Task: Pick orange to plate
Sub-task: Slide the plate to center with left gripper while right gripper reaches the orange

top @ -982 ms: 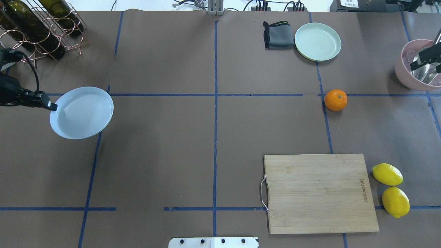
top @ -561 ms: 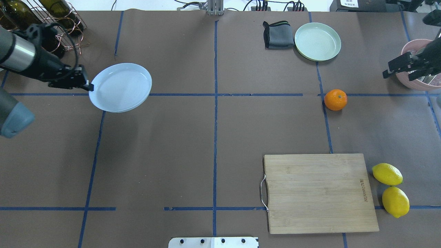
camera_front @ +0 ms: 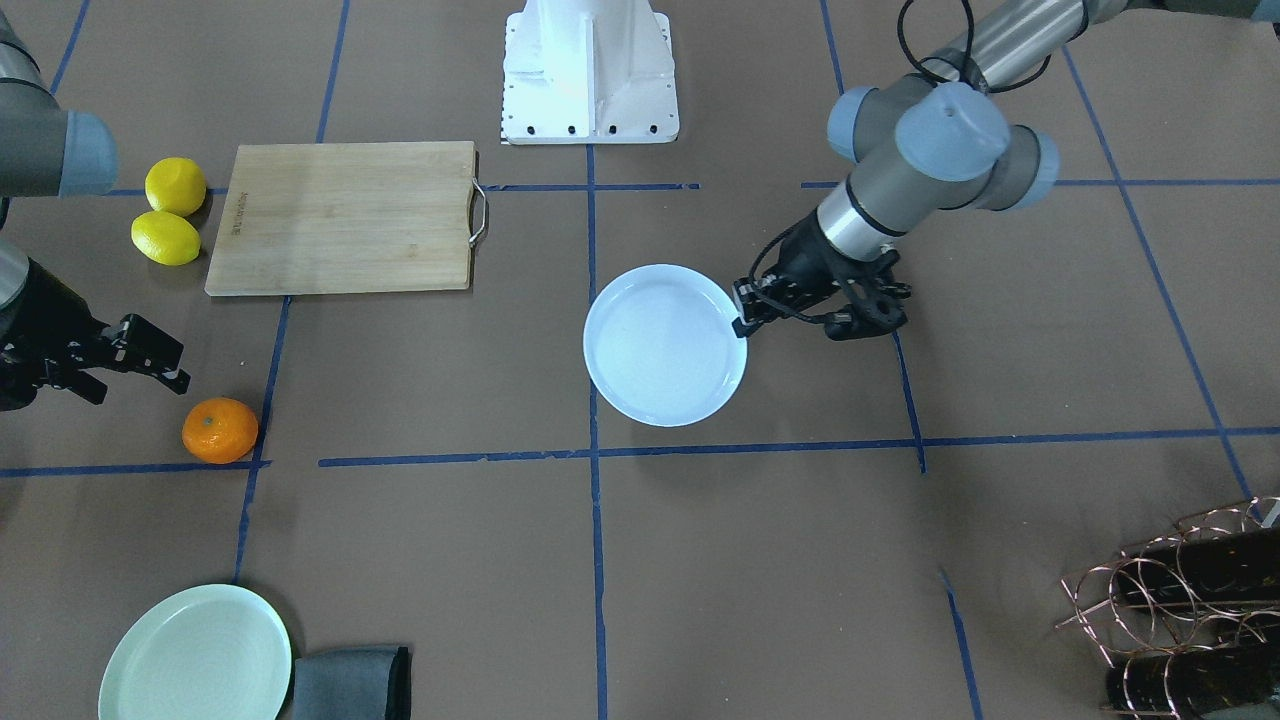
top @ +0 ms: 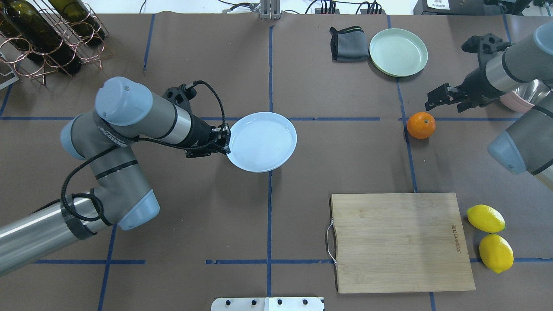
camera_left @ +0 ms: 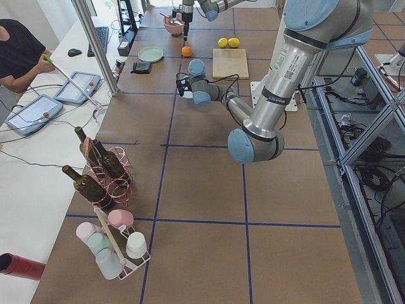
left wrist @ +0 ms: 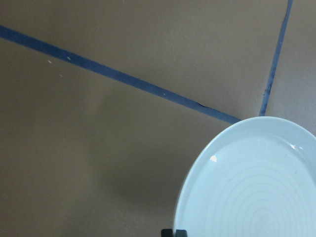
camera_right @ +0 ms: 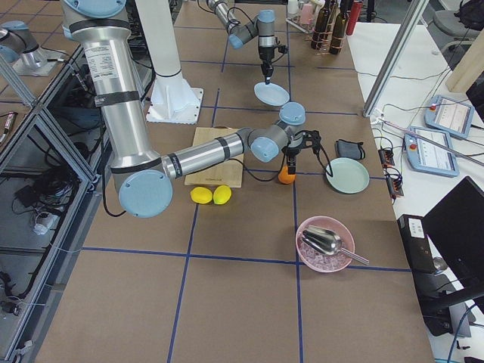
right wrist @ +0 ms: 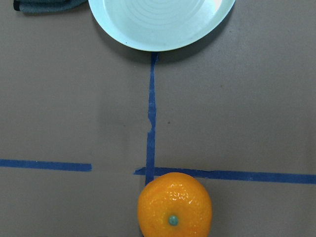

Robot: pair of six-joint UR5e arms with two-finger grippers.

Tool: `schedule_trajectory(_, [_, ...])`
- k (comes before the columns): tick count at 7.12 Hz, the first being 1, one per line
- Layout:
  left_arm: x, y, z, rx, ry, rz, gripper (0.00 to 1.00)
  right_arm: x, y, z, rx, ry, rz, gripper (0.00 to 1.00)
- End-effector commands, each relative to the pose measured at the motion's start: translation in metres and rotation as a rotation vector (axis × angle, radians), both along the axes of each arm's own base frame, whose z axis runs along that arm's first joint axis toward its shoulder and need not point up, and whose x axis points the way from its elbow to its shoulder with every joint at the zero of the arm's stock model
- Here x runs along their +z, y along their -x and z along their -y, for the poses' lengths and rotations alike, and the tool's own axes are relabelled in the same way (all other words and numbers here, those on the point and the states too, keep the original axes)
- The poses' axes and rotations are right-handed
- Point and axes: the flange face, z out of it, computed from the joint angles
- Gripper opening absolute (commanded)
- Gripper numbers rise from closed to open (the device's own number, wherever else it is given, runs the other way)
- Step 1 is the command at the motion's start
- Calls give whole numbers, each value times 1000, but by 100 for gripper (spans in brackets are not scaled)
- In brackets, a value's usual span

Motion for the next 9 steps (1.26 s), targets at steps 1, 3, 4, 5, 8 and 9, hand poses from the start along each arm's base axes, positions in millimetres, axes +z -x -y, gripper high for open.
schedule_trajectory(1, [6,-32,-9,-17,-1,29,0,2,14,-3,-13,2,-9,100])
schedule_trajectory(3, [15,-29,-6,-21,2,44,0,1,19,-2,-16,3,-9,100])
schedule_trajectory(4, [14,-27,-3,-18,-29,45,84,4,20,-2,-17,6,-12,100])
schedule_trajectory(5, [12,-20,2,-10,-82,47,100,1,31,1,-19,-3,-24,100])
schedule_trajectory(8, [21,17,17,-48,-82,45,100,14,72,2,-35,-29,-98,100])
schedule_trajectory(9, [18,23,13,-48,-89,37,100,21,78,2,-43,-21,-107,100])
